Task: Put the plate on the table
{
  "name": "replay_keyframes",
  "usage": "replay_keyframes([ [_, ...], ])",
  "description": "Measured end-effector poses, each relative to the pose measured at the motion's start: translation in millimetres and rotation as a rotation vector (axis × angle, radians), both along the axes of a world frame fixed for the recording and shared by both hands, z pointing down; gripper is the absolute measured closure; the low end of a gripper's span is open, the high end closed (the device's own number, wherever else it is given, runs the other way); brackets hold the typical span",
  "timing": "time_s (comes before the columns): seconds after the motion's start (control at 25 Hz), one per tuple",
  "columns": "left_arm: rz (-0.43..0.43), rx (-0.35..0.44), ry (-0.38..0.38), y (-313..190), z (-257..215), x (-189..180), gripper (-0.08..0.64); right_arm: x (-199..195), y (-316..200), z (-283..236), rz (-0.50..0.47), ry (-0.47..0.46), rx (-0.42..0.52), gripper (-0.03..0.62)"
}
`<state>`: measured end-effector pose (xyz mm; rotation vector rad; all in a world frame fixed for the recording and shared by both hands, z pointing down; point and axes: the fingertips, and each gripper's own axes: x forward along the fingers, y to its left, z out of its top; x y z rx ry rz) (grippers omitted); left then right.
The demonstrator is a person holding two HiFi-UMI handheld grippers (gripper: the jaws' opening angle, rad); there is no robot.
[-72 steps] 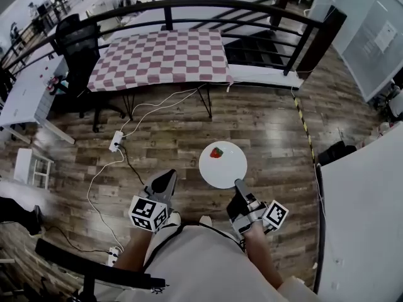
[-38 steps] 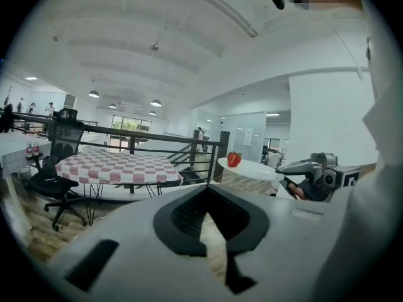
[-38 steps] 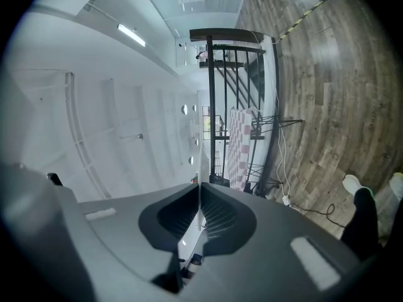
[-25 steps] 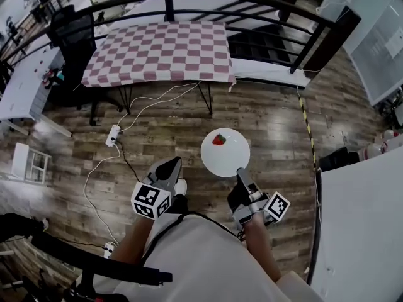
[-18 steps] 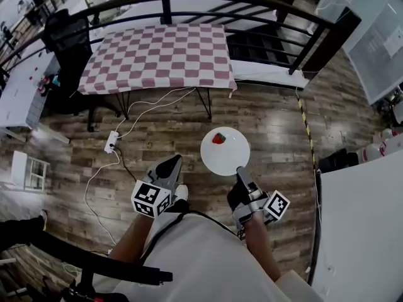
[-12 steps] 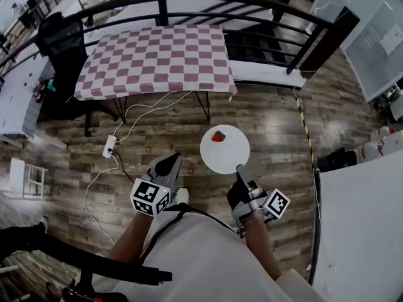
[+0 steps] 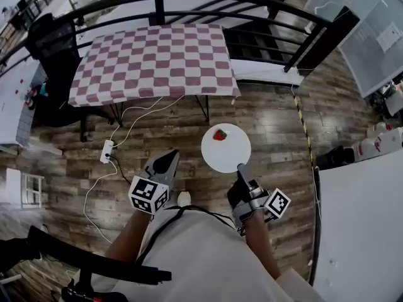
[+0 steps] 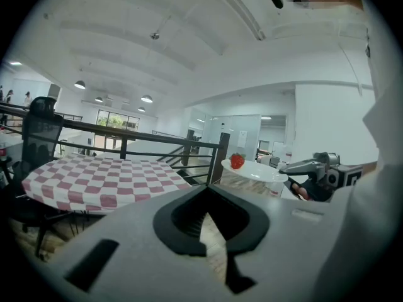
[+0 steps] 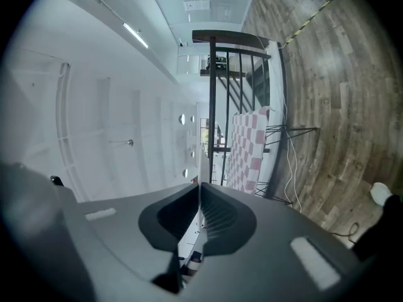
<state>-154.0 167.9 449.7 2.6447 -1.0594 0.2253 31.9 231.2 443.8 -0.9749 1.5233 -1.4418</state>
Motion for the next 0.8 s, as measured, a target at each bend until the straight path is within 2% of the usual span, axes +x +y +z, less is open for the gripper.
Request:
replay_keyframes([
  [0.6, -0.038, -0.025, 0.034, -35.8, 10.8, -58.6, 0.555, -36.3, -43.4, -1.6, 0.001, 0.019, 0.001, 0.572],
  [0.8, -0.048, -0.031, 0.038, -35.4, 14.4, -65.5, 0.555, -42.5, -47.3, -2.5, -0.01, 0.017, -0.002, 0.572],
])
